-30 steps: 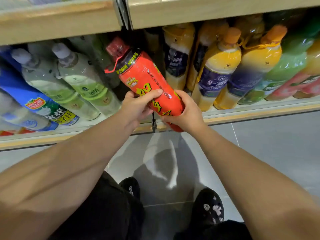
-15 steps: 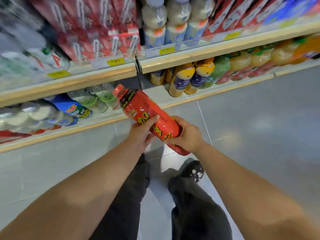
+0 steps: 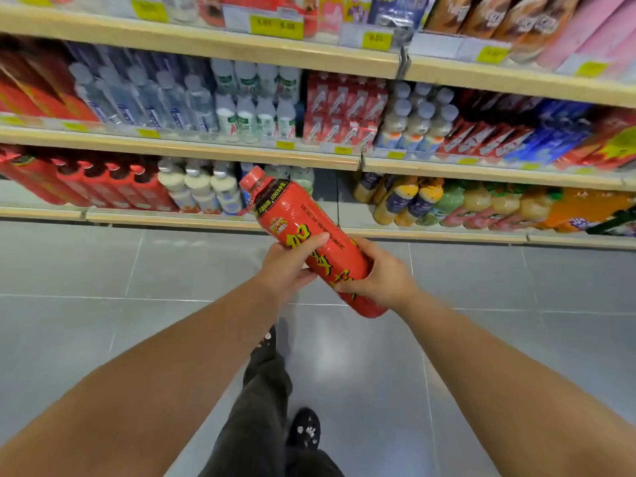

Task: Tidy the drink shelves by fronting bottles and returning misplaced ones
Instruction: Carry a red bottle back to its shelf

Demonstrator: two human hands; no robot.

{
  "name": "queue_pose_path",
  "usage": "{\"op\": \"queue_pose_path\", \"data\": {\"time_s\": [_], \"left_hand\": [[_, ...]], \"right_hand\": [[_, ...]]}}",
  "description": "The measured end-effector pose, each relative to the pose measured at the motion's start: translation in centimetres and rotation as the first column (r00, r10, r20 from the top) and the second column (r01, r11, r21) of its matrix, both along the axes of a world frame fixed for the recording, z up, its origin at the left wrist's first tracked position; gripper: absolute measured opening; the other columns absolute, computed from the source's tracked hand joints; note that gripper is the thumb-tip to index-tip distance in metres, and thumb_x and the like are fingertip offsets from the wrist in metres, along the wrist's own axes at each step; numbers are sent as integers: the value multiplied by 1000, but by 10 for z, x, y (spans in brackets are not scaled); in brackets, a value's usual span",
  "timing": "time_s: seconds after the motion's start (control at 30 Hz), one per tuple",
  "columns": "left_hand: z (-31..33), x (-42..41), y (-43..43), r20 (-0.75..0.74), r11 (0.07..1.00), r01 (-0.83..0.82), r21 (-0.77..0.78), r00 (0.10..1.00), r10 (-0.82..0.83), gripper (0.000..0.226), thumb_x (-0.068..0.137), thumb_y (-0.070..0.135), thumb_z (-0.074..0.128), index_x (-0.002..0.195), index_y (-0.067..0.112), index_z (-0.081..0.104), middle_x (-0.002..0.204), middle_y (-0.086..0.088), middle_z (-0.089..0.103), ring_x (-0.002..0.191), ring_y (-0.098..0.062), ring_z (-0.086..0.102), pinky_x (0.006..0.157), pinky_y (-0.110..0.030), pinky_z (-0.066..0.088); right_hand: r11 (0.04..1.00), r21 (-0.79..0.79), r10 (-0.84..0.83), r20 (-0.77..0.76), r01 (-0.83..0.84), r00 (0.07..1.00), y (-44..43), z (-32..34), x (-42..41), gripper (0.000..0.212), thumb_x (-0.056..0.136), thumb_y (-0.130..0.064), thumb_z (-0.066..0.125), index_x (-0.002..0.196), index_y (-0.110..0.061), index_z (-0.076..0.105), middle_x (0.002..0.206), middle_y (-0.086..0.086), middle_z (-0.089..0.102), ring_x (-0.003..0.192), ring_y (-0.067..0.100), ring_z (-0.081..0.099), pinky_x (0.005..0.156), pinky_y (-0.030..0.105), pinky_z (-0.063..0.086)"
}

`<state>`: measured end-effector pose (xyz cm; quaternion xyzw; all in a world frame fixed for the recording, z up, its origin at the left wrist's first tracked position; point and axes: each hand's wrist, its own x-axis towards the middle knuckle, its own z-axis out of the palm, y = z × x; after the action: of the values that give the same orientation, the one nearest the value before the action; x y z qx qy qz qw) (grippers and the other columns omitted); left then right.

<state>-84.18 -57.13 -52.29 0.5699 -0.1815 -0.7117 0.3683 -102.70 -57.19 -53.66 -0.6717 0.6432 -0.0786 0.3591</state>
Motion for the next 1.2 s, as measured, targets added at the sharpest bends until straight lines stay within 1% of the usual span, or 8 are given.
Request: {"op": "queue_pose_path", "data": {"time_s": [0.2,0.27,0.37,0.57,0.63,0.77,1.03,1.2], "left_hand": [[62,106,54,16,983,-182,-23,983,182,29,81,18,76,107,18,63,91,4,71,62,0,70,48,-17,53],[67,153,67,17,974,-226,-31,974,226,40,80,22,77,116,16,61,100,1,71,70,-2,72,54,-19,56],[70,238,88,61,961,-275,-12,959,276,64,74,41,79,129,19,53,121,-6,66,103,-22,66,83,-33,55],[71,422,116,131,960,-275,-51,951,279,63,77,46,75,130,22,50,128,-10,60,104,-26,63,74,-31,54],[73,472,120,155,955,-290,-68,942,298,68,76,48,74,132,21,46,132,-7,57,109,-28,63,81,-35,55],[74,543,113,141,937,-341,-77,926,349,66,84,48,66,137,21,38,142,-3,47,133,-31,43,111,-53,32],[59,636,73,33,912,-411,-7,911,411,49,85,42,67,122,15,50,125,-5,57,119,-31,55,105,-43,41],[40,706,28,45,894,-447,39,894,445,67,78,47,72,132,14,49,129,-4,57,115,-29,59,99,-39,48]], "right_hand": [[988,-8,154,38,-154,987,25,49,113,91,52,-62,79,132,-47,38,119,-14,62,106,15,60,93,41,49],[982,-17,187,75,-186,980,28,57,160,90,52,-57,82,131,-46,41,118,-15,62,105,13,60,93,40,48],[968,-26,251,92,-250,964,34,63,245,88,50,-55,83,129,-45,45,114,-17,63,101,10,61,90,37,50],[955,35,280,221,-294,934,48,64,422,80,50,-48,87,122,-43,51,105,-20,65,96,6,63,90,37,51],[951,35,290,248,-308,924,49,67,474,75,53,-44,89,119,-45,53,99,-26,63,94,4,63,90,36,51],[941,53,304,297,-334,905,43,72,553,73,51,-46,88,117,-44,56,102,-22,66,93,4,65,90,38,52],[912,135,334,305,-387,892,-7,61,649,75,53,-44,88,120,-45,56,108,-17,68,95,6,66,93,38,52],[885,197,346,326,-421,880,-60,41,720,72,53,-42,89,118,-47,55,107,-17,69,95,4,66,94,38,52]]}}
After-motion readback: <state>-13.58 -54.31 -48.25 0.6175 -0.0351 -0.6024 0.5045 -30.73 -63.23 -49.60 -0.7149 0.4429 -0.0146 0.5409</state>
